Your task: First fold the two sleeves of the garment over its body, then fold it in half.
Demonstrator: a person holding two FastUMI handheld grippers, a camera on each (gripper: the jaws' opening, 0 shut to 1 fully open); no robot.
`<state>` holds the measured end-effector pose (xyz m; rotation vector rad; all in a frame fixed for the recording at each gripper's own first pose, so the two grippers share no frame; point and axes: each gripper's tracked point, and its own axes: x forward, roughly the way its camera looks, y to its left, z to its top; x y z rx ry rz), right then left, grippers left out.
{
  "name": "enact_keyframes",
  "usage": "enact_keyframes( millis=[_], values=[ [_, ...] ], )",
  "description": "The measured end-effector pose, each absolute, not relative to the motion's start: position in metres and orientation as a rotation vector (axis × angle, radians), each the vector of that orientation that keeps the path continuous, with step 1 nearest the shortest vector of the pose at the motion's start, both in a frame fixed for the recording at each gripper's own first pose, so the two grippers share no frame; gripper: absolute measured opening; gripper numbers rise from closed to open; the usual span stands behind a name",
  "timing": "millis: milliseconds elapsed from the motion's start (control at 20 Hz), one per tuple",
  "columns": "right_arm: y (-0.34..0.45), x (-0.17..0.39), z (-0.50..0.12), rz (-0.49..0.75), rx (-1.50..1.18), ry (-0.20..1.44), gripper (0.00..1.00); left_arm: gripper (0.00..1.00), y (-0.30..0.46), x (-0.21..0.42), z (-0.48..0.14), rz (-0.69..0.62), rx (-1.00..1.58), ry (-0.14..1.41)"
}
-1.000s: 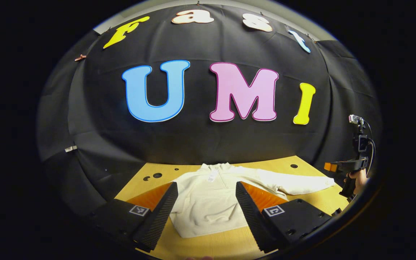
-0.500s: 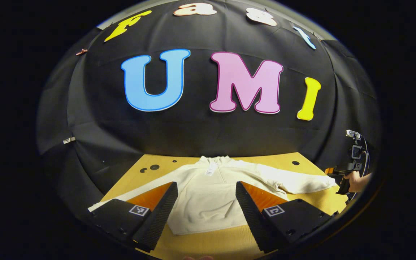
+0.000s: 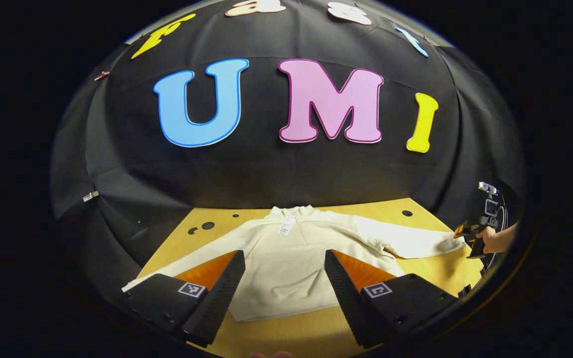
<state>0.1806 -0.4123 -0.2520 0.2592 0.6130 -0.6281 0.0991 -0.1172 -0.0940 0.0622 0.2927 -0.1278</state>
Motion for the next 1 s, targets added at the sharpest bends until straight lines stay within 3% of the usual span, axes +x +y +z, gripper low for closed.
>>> enact_keyframes(
  millis=[300,600,650,700,800,850,1000],
  values=[
    [-0.41,0.178,-0.267,-0.603,0.264,0.678,0.99,0.99,-0.128,0.102,-0.104,-0.146,0.056,0.336],
    [-0.408,0.184,-0.258,-0.564,0.218,0.629,1.0,0.99,-0.132,0.1,-0.106,-0.142,0.05,0.352],
    [-0.406,0.186,-0.255,-0.56,0.202,0.616,0.78,0.99,-0.131,0.1,-0.105,-0.138,0.05,0.351],
    [-0.397,0.19,-0.257,-0.54,0.195,0.619,0.76,0.99,-0.131,0.099,-0.103,-0.134,0.048,0.346],
    [-0.391,0.198,-0.257,-0.552,0.13,0.625,0.39,0.99,-0.131,0.098,-0.102,-0.132,0.044,0.343],
    [-0.391,0.202,-0.256,-0.552,0.102,0.628,0.27,0.99,-0.132,0.097,-0.103,-0.134,0.044,0.347],
    [-0.384,0.199,-0.25,-0.499,0.116,0.648,0.14,0.99,-0.128,0.092,-0.102,-0.13,0.037,0.345]
  ],
)
